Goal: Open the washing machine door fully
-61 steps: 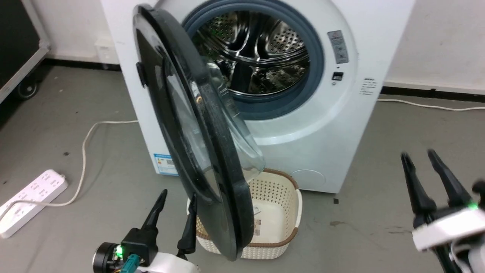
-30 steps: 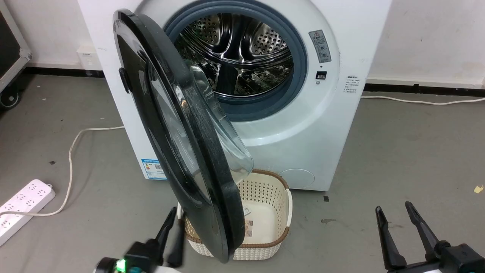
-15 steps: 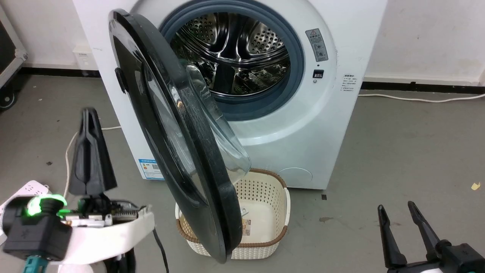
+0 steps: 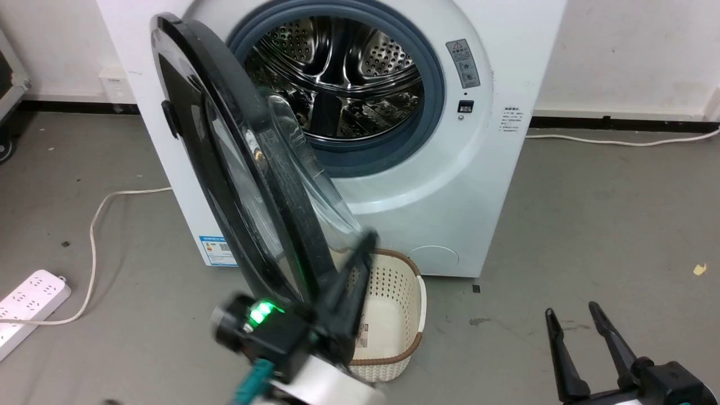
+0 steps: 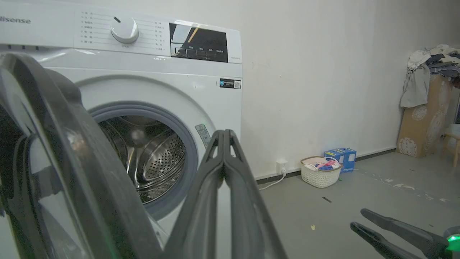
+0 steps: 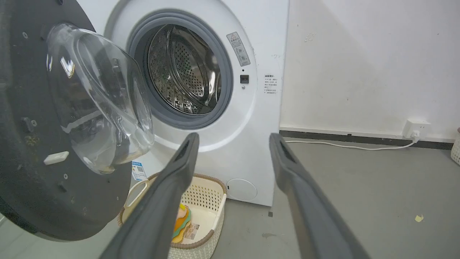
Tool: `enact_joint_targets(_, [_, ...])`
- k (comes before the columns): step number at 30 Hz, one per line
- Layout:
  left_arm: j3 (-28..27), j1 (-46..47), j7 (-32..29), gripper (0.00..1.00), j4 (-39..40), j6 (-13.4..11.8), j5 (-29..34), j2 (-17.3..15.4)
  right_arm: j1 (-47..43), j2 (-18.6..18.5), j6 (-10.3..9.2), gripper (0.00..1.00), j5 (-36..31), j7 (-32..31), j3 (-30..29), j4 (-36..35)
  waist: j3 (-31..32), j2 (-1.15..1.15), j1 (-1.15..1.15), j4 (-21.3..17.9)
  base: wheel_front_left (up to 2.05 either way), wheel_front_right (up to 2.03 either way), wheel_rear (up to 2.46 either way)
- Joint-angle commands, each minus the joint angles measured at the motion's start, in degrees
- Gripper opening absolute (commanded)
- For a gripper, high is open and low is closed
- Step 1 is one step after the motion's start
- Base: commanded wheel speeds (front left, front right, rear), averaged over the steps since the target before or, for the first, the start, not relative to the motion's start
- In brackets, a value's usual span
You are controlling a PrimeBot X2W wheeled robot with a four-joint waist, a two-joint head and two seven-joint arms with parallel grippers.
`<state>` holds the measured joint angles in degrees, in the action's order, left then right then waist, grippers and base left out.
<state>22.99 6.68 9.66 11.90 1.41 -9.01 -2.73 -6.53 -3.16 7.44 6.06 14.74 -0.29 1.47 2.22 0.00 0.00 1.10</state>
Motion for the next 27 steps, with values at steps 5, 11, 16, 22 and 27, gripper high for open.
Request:
enact_joint_targets(5, [4.12, -1.85, -1.56, 0.00, -6.69, -1.58, -3.49, -0.15, 0.61, 0.27, 0.05, 1.00, 0.07, 0.26, 0.35, 0.29, -0.39, 0.00, 0.00, -0.31, 0.00, 0.00, 0.00])
enact_joint_targets(11, [5.73, -0.67, -1.62, 0.00, -19.09, -2.77, -6.18, -0.15, 0.86, 0.27, 0.05, 1.00, -0.40, 0.26, 0.83, 1.39, -0.65, 0.00, 0.00, -0.29, 0.00, 0.00, 0.00])
enact_joint_targets(16, [4.91, 0.59, 0.43, 0.00, -23.66, -3.90, -7.56, -0.15, 0.78, 0.27, 0.05, 1.00, -0.39, 0.26, 0.49, 1.40, -0.76, 0.00, 0.00, 0.51, 0.00, 0.00, 0.00])
enact_joint_targets(22, [4.85, 1.56, 2.24, 0.00, -26.52, -3.88, -8.33, -0.15, 0.07, 0.28, 0.05, 1.00, -0.19, 0.26, -0.73, 1.46, -0.47, 0.00, 0.00, 4.62, 0.00, 0.00, 0.00])
enact_joint_targets(27, [6.39, 1.90, 2.53, 0.00, -26.86, -3.86, -8.61, -0.15, -0.31, 0.28, 0.05, 1.00, 0.64, 0.26, -0.97, 1.54, -0.12, 0.00, 0.00, 10.50, 0.00, 0.00, 0.00])
